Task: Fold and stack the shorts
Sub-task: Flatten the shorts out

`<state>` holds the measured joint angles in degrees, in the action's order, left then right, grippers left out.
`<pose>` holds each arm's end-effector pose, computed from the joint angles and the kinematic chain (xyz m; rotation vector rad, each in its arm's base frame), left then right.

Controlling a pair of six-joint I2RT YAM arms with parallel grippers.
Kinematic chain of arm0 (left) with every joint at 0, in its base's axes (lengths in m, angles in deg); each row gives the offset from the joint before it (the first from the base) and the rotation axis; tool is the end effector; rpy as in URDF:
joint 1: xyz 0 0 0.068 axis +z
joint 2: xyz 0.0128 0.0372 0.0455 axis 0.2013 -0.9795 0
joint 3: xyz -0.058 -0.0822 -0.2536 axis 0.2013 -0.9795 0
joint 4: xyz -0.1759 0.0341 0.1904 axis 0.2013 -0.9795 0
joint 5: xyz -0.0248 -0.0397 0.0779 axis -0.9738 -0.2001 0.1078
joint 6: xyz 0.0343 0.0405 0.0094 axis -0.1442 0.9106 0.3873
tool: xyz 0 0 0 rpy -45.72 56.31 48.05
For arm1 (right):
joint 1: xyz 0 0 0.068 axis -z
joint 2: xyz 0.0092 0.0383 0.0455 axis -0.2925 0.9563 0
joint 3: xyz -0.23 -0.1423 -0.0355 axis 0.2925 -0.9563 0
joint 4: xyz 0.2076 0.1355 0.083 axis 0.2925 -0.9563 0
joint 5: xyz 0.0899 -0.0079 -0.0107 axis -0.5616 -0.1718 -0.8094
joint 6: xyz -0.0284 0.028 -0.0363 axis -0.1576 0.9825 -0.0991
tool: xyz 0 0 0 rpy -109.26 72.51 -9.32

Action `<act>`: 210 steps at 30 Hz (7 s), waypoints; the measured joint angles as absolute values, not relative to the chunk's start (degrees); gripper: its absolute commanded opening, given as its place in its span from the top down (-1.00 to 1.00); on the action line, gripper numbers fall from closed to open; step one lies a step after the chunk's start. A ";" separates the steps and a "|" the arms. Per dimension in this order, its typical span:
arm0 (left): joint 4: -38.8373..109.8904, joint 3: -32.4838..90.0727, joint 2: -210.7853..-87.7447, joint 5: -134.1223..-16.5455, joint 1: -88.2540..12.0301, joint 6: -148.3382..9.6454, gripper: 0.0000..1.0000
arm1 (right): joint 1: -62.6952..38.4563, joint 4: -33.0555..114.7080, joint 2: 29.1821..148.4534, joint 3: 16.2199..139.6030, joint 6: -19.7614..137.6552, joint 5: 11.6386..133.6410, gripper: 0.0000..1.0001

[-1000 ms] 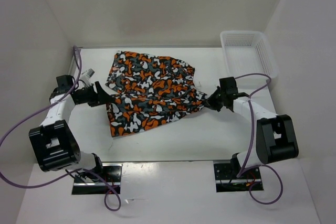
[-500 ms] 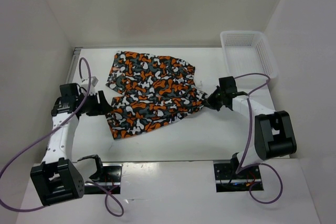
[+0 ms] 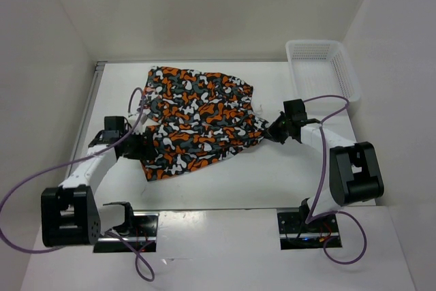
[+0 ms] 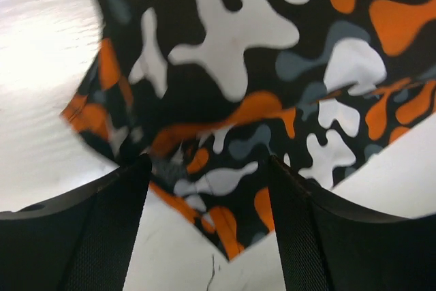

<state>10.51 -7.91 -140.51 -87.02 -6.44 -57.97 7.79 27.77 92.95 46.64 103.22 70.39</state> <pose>0.2192 0.0076 0.1933 0.0248 2.4783 -0.4000 0.2811 0.0520 0.1729 0.8690 2.4752 0.6178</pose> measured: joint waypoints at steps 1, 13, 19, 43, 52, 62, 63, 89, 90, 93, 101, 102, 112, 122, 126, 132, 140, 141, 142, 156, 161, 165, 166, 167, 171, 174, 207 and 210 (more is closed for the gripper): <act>12.15 -7.91 -142.85 -86.78 -7.08 -58.02 -0.55 | 7.79 27.84 92.97 46.66 103.24 70.37 1.00; 19.86 -3.72 -152.77 -86.91 -11.27 -58.17 0.04 | 7.79 28.06 92.97 46.66 103.22 70.28 1.00; 20.06 -3.91 -152.80 -88.04 -11.45 -58.13 0.55 | 7.79 28.08 92.97 46.66 103.22 70.17 1.00; 18.77 -10.80 -149.25 -87.02 -11.45 -58.13 0.47 | 7.79 28.17 93.43 47.29 103.22 70.11 1.00; 10.29 -5.84 -142.74 -88.85 -11.12 -57.97 1.00 | 7.79 26.88 93.47 49.30 102.94 70.08 1.00; 13.78 22.45 -149.91 -101.36 -5.96 -58.02 1.00 | 8.67 18.37 103.53 78.68 97.17 68.27 1.00; 14.99 27.21 -154.08 -103.04 -5.63 -58.08 1.00 | 9.06 17.78 106.83 84.78 96.51 67.42 1.00; 8.21 1.71 -141.08 -119.78 7.46 -58.15 1.00 | 12.23 14.55 88.62 46.85 96.69 63.77 0.91; 6.48 0.28 -140.64 -118.82 7.52 -58.15 1.00 | 12.32 14.05 87.55 45.24 96.91 64.05 0.84; 3.07 -0.46 -140.42 -114.75 7.52 -58.15 0.69 | 12.41 13.54 85.23 44.12 97.47 64.69 0.44; 2.64 -0.35 -147.22 -109.81 7.76 -58.06 -0.66 | 12.45 14.26 85.06 44.17 97.56 66.81 0.25; 2.11 -0.52 -147.22 -109.25 7.76 -58.11 -0.66 | 12.45 14.26 85.06 44.14 97.65 67.02 0.27; -7.68 -0.63 -135.59 -107.98 7.57 -58.04 -0.26 | 10.64 11.40 81.08 40.89 102.39 69.32 -0.39; -12.05 -9.97 -130.39 -107.39 6.41 -58.02 -0.87 | 6.57 9.48 75.44 39.14 107.24 71.11 -0.32; -11.55 -13.68 -129.04 -107.41 6.17 -58.02 -0.90 | 3.58 8.58 74.35 37.46 109.43 71.79 -0.37; -6.83 -22.40 -126.52 -107.34 5.47 -58.11 -0.55 | 1.39 8.84 73.89 34.11 111.97 72.29 -0.35; 1.46 -26.01 -124.40 -106.99 5.03 -58.30 0.97 | 1.39 12.84 81.65 39.10 112.05 77.23 -0.20; 2.31 -26.27 -124.18 -106.89 4.97 -58.15 1.00 | 1.39 13.70 83.07 39.71 111.99 77.56 -0.13; 3.05 -26.51 -123.94 -106.75 4.92 -58.13 1.00 | 1.39 14.81 84.51 40.12 111.88 77.91 -0.05; 10.29 -17.03 -134.57 -100.31 4.64 -58.21 1.00 | 1.04 24.38 84.29 33.30 114.44 75.48 0.99; 13.33 -5.33 -148.66 -98.82 4.31 -58.24 1.00 | -2.48 24.41 75.35 26.42 119.72 71.92 0.99; 13.30 -0.94 -149.87 -96.59 4.33 -57.71 -0.61 | -3.75 24.23 73.69 26.27 121.47 71.72 -0.24; 13.19 -0.44 -148.84 -96.09 4.35 -58.17 -0.91 | -3.75 23.93 73.47 26.27 121.39 71.96 -0.47; 12.78 -0.17 -147.48 -95.76 4.38 -58.21 -0.96 | -3.68 23.84 73.06 26.27 121.74 72.03 -0.75; 9.94 -0.83 -140.05 -95.85 4.55 -58.00 -1.00 | -3.70 23.36 69.36 26.46 121.52 72.82 -0.90; 7.73 -4.98 -133.04 -97.09 4.55 -58.00 -0.78 | -3.70 22.24 67.18 26.48 121.56 73.65 -0.90; 20.56 -24.61 -133.39 -96.57 4.33 -58.61 0.89 | -3.70 18.59 60.73 26.90 121.56 74.91 -0.72; 21.52 -23.39 -136.84 -96.00 4.29 -58.52 1.00 | -3.70 19.49 62.46 26.88 121.58 75.59 -0.65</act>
<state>21.52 -23.39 -136.84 -96.00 4.29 -58.52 -3.70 19.49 62.46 26.88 121.58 75.59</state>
